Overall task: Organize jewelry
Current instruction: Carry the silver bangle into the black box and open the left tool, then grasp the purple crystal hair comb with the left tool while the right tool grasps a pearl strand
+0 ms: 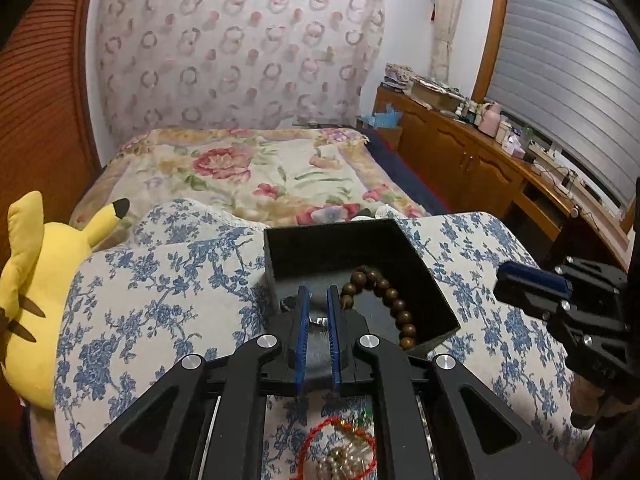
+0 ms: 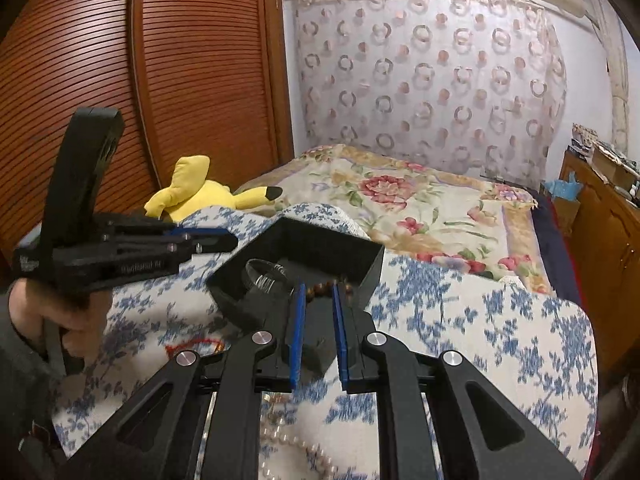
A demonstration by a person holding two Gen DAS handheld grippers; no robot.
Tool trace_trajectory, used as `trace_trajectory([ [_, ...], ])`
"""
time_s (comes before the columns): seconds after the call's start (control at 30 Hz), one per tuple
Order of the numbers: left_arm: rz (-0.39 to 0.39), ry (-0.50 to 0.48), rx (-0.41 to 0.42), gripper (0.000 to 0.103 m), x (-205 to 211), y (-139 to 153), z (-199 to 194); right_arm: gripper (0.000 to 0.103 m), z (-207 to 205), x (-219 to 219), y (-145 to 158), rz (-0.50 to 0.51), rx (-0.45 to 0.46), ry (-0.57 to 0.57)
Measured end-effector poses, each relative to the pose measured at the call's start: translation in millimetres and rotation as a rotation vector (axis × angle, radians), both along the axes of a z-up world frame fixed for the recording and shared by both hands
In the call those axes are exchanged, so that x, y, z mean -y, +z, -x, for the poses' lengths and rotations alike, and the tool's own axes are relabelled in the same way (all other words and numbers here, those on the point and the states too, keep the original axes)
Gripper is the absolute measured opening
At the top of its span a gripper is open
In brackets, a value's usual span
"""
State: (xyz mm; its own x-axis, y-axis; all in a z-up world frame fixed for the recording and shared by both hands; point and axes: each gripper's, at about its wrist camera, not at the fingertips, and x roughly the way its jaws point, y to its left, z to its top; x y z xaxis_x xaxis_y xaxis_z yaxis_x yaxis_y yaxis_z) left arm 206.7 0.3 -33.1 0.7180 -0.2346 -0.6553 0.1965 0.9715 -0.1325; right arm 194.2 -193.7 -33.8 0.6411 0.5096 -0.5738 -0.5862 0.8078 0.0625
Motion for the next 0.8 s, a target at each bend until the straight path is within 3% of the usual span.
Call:
trace_trajectory([
  [0.3, -0.036, -0.020, 0.020, 0.019, -9, 4, 40, 0.016, 37, 10, -21, 0.039, -0.023, 0.032],
  [0.53, -0.035, -0.031, 0.026, 0.040, -19, 1, 69, 0.016, 52, 19, -39, 0.060, -0.075, 0.039],
  [0.8, -0.046, -0.030, -0.014, 0.063, -21, -26, 106, 0.016, 69, 24, -58, 0.095, -0.125, 0.059],
])
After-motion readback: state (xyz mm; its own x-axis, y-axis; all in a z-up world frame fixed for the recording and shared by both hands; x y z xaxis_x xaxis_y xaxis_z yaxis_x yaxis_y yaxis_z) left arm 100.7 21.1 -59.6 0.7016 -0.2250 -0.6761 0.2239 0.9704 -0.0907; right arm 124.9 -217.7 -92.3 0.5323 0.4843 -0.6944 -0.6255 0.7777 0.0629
